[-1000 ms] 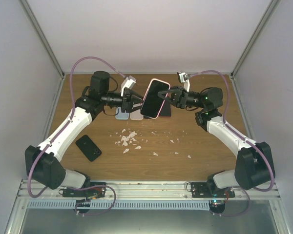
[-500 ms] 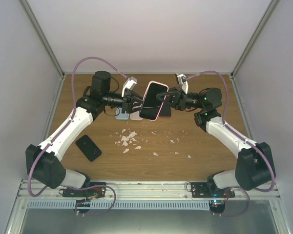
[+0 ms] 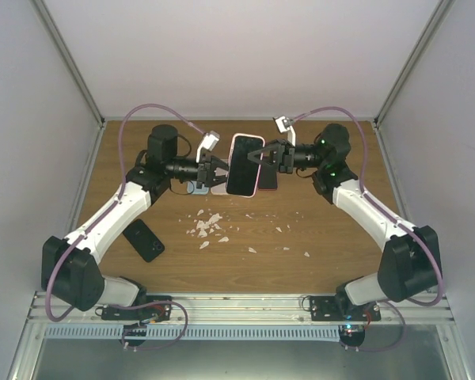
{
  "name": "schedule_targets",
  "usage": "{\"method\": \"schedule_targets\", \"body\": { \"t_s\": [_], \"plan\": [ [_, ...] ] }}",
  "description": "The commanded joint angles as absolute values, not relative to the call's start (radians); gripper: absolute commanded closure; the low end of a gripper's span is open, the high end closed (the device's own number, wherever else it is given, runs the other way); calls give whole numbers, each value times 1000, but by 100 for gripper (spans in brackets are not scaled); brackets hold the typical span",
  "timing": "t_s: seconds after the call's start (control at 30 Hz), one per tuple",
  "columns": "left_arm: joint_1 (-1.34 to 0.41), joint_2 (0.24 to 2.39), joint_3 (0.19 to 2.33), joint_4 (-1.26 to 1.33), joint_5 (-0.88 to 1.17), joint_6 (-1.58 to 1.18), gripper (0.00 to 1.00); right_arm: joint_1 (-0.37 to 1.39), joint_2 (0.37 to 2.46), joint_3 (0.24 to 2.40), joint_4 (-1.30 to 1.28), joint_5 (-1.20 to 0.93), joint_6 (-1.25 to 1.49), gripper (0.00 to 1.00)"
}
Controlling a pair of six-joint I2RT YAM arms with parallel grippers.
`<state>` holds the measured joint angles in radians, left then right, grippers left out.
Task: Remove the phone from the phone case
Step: Remove the phone case from the phone.
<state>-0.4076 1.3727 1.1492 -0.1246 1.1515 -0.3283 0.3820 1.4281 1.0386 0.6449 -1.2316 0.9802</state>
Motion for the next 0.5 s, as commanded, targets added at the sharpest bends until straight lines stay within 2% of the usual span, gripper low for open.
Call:
{"method": "schedule_targets", "body": {
  "t_s": [0.0, 0.13, 0.3, 0.4, 0.47],
  "plan": [
    [-412, 1381, 1117, 124, 1103, -546, 100, 440, 1461, 1140, 377, -1323, 764, 79],
    [-389, 1387, 1100, 133, 1087, -594, 100, 357, 1475, 1179, 334, -1275, 770, 57],
    [-357, 1387, 1066, 175, 1069, -688, 100, 278, 1476, 1235, 265, -1231, 735, 44],
    [-340, 1388, 1044, 196, 1046, -753, 100, 257, 1468, 1260, 151, -1166, 654, 29],
    [-329, 1388, 1033, 196, 1028, -782, 100, 248, 1462, 1267, 98, -1124, 607, 25]
  ]
}}
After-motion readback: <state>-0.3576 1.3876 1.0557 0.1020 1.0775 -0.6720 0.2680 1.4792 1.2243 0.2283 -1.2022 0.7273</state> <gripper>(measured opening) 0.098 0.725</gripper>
